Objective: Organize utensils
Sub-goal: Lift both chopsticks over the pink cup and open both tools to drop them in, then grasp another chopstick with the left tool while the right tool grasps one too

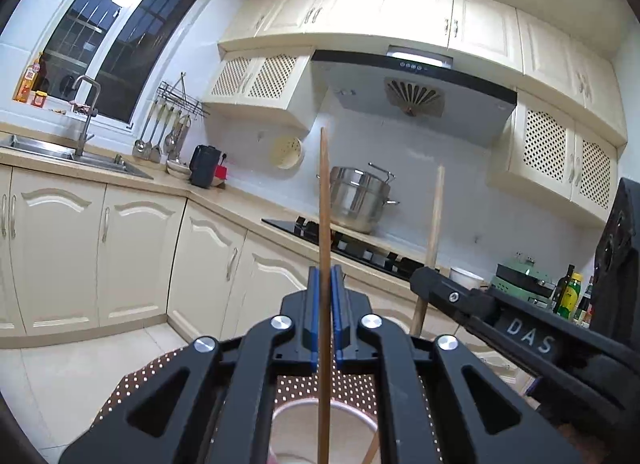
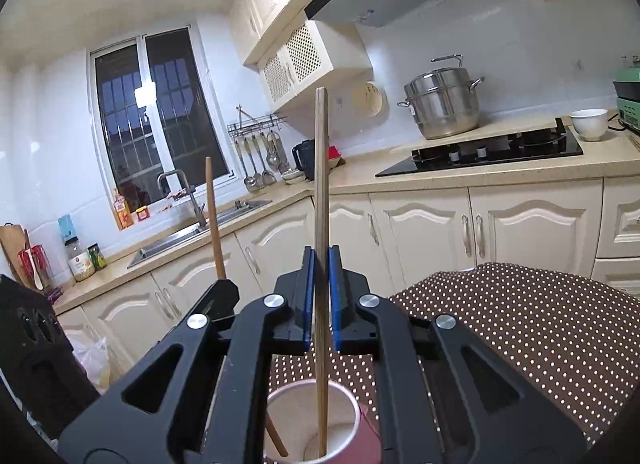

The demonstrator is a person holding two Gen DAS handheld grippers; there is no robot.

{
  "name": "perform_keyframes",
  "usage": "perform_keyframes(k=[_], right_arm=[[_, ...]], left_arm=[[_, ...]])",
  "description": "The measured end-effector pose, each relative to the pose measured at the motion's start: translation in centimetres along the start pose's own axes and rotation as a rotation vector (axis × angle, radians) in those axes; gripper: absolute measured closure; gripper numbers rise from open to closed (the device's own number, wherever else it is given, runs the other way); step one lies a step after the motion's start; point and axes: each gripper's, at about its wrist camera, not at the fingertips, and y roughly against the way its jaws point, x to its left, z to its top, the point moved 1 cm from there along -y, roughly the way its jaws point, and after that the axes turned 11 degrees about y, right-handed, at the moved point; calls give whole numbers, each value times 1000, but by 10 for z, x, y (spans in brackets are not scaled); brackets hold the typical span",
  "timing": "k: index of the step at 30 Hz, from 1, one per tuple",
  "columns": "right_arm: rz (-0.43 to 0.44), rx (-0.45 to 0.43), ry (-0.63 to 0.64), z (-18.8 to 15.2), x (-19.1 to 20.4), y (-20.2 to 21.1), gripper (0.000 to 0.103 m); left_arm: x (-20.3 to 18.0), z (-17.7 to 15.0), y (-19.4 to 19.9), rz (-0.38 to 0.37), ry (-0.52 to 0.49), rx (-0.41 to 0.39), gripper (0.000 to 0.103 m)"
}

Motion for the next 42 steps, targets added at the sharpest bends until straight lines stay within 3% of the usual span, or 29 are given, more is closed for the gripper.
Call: perform_keyframes(k=[13,23,24,26,34,42], right_arm=[[-4,43,62,-16,11,31,95],[-5,80,36,-28,10,45,95],[-5,83,34,-29,10,47,95],[-8,88,33,-30,9,50,95],[-39,124,25,-37,-1,63,95],[-80,183,0,-49,-22,82,95]], left_arm=[[1,-17,25,2,-18,109,97],[-4,-27,36,9,-52,198,95],[-3,-28,35,20,-50,213,93],[0,-29,36,34,-42,229,75],[1,-29,48,48,-21,291,48],[12,-38,58,56,86,427,40]])
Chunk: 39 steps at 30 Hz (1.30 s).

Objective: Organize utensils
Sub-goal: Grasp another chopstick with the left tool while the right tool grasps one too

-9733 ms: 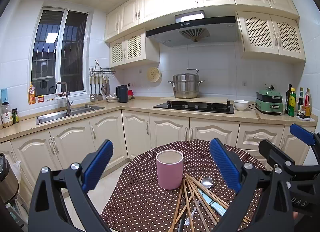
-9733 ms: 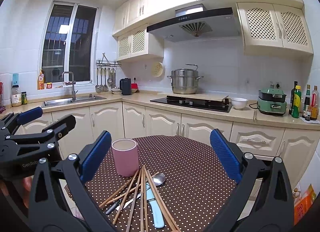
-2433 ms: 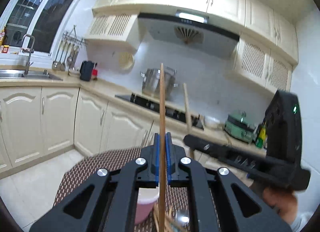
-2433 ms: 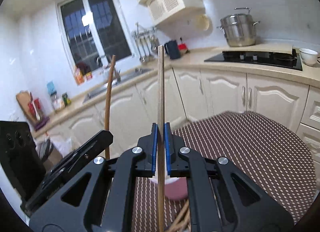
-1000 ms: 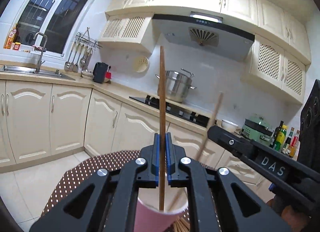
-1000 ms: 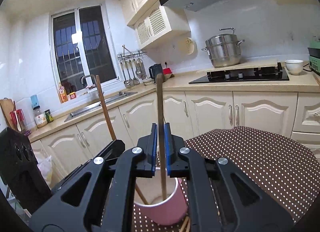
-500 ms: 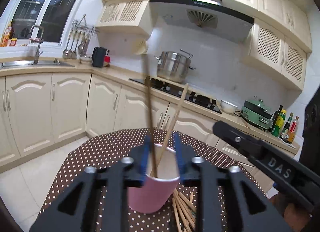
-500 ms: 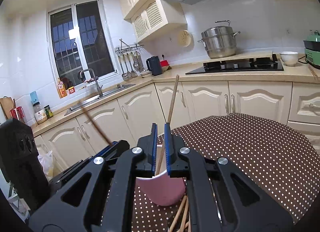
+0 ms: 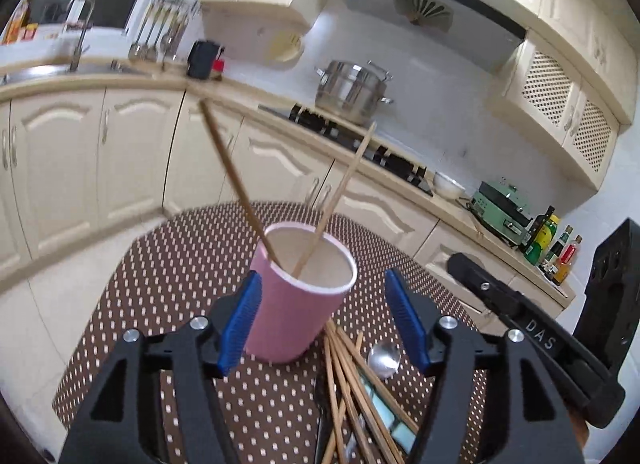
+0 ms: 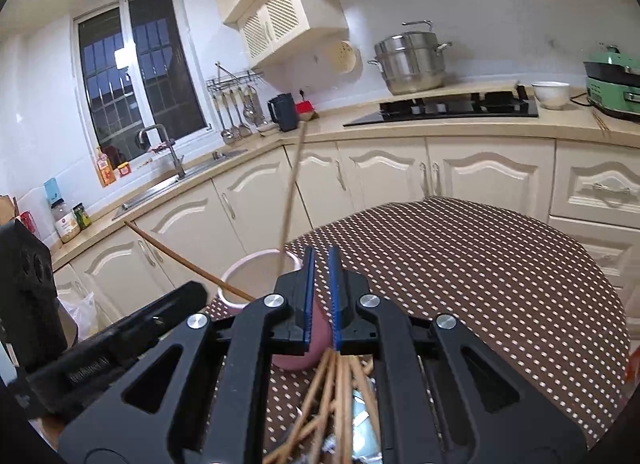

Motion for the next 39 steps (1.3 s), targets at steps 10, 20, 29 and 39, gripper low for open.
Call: perform_keyframes(k=[10,20,29,39], right_arm=[[-24,104,19,-25,-18,14,95],[-27,205,-10,-62,-31,14,95],[-27,256,-42,-82,-42,20,95],[48,399,-15,-91,-41,4,95]], left_arm=[[10,-37,-14,90,11,262,40],[-12,-79,-48,149,-127,482,55],[-18,-88,-76,185,-116,541,79],[3,-82,-57,164,-73,527,98]])
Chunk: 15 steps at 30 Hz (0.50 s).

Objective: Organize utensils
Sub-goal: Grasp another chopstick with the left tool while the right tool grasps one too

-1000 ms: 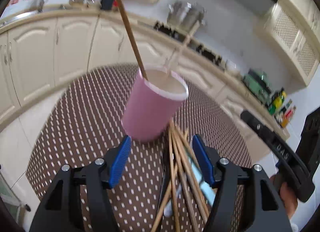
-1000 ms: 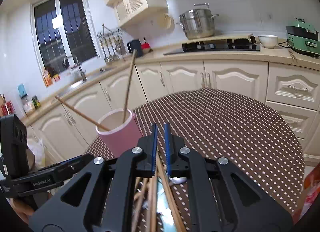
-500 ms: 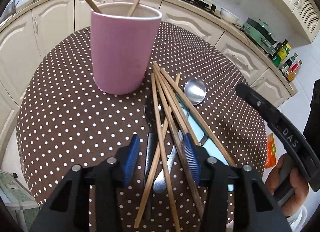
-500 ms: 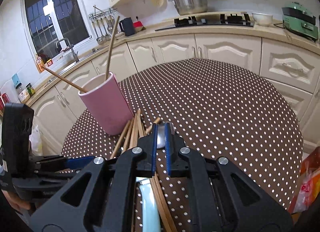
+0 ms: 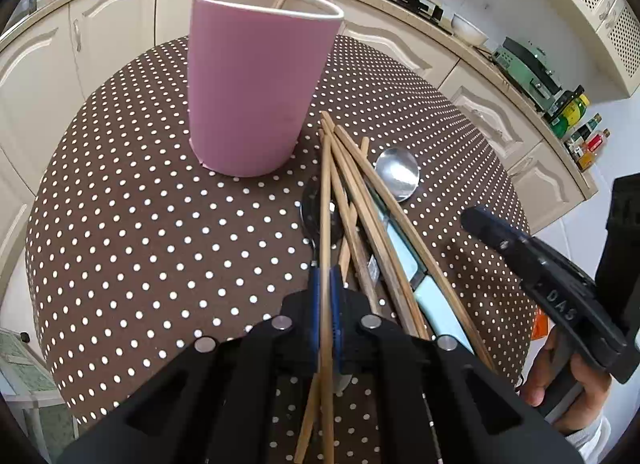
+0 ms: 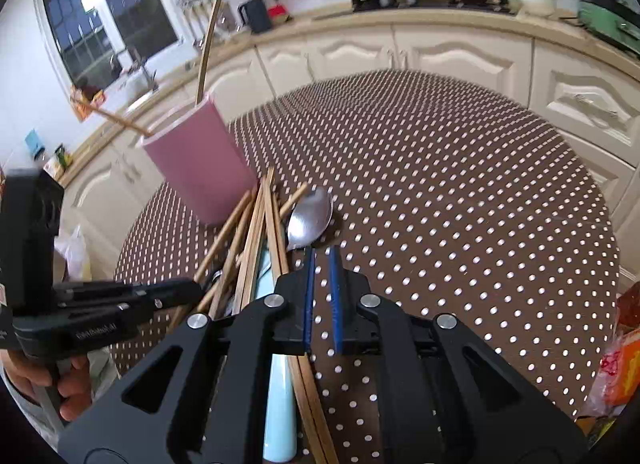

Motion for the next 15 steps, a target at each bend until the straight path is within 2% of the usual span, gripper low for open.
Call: perform_keyframes(k=[7,15], right_arm=[[71,107,25,5,3,-15,95],[86,174,79,11,13,-28,95]], left_arm=[[11,-16,27,-47,-14,-15,98],[42,-37,50,-29,9,-23,98]])
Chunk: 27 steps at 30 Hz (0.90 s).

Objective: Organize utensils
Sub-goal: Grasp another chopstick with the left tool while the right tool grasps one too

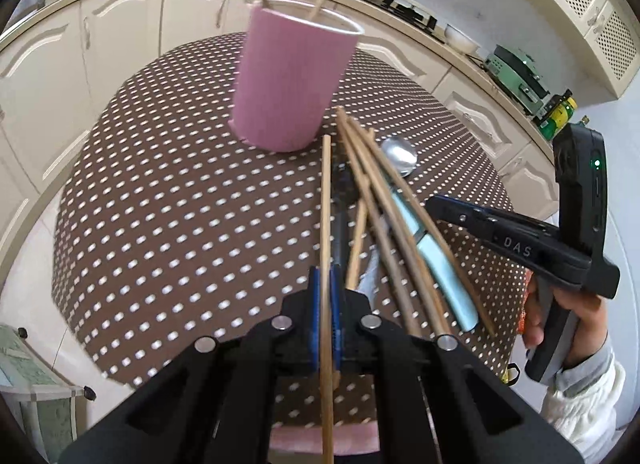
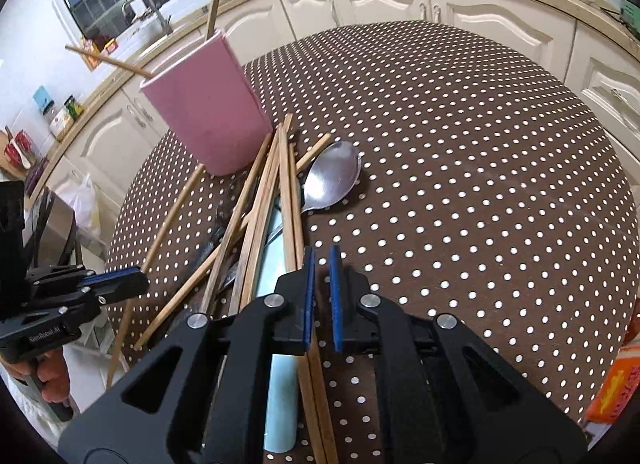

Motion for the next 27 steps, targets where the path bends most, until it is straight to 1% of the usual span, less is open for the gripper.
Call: perform_keyframes(k=[5,6,7,8,9,10,15,17,19,22,23,25,27], right_arm=[[-3,15,24,2,7,-4,94],[-5,22,27,3,8,-5,90],[-4,32,29,4,9,-6,82],[-1,36,34,5,11,-7,77],[-4,42,41,6,13,-8,67],[-10,46,48,6,14,-9,60],[-29,74,51,15,14,-15,60],[-32,89,52,19,13,-18,69],[-38,105,62,22,13,-22,72],[-40,127,77,28,15,-29,77],[-37,131,78,30,15,-30,80],[-11,135,77,33,16,-32,90],[-5,135,88,35,19,-33,95]], left_arm=[[23,1,10,15,53,-20,98],[28,2,11,17,66,-23,98],[30,3,11,20,75,-24,98],[35,5,12,29,86,-28,98],[39,6,13,32,91,-30,98],[42,8,13,35,97,-29,98],[56,18,8,62,132,-15,98],[57,23,7,64,130,-13,98],[59,28,5,86,129,-11,98],[57,33,1,101,131,-2,98],[56,35,-1,103,130,-1,98],[55,40,-4,112,127,7,98],[55,42,-7,115,126,15,98]])
